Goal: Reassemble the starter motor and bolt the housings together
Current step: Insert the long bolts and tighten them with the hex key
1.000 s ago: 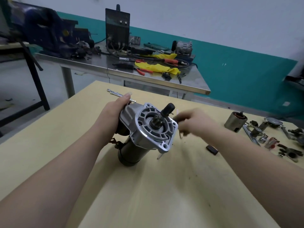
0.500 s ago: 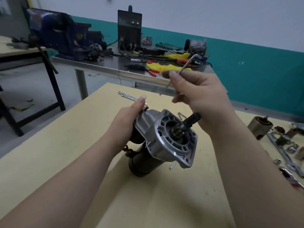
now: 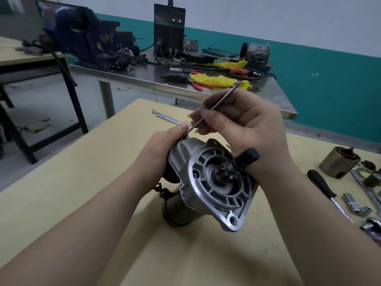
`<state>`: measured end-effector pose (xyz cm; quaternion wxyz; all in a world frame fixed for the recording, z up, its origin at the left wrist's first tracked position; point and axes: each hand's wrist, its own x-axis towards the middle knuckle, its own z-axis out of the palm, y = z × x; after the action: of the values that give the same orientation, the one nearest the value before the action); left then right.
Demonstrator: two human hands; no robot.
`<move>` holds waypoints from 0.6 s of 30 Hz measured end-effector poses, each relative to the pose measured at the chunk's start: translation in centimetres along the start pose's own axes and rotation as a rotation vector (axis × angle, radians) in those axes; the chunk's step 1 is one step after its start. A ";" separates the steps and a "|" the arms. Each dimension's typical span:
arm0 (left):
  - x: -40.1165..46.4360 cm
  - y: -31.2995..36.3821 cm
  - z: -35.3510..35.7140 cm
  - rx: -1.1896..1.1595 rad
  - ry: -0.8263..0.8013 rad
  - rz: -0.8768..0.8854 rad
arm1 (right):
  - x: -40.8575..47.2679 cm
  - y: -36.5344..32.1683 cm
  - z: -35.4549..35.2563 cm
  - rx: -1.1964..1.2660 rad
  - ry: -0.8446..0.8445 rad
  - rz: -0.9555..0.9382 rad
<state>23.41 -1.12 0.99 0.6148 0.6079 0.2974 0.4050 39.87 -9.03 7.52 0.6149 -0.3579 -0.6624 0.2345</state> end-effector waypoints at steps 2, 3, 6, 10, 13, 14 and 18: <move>-0.2 0.3 0.2 0.002 0.006 -0.001 | 0.0 -0.1 0.0 -0.008 -0.001 0.006; -0.2 0.3 0.3 0.007 0.004 -0.001 | 0.0 -0.1 0.0 -0.012 0.002 0.004; -0.1 0.4 0.2 0.030 -0.001 -0.010 | -0.1 -0.4 0.1 -0.008 0.019 -0.010; -0.2 0.4 0.2 0.004 0.008 -0.008 | -0.1 -0.5 0.4 -0.057 -0.001 0.005; -0.2 0.4 0.1 0.014 0.016 -0.003 | 0.1 -0.9 0.4 -0.137 -0.029 -0.018; -0.2 0.3 0.1 0.024 0.012 0.006 | 0.4 -1.0 0.4 -0.166 -0.040 -0.035; -0.5 0.2 0.3 0.062 -0.022 0.024 | 1.9 -0.9 0.4 -0.299 -0.017 -0.081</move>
<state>23.41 -1.70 1.14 0.5939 0.6346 0.2955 0.3964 39.30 -8.12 9.34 0.5579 -0.4165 -0.7092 0.1112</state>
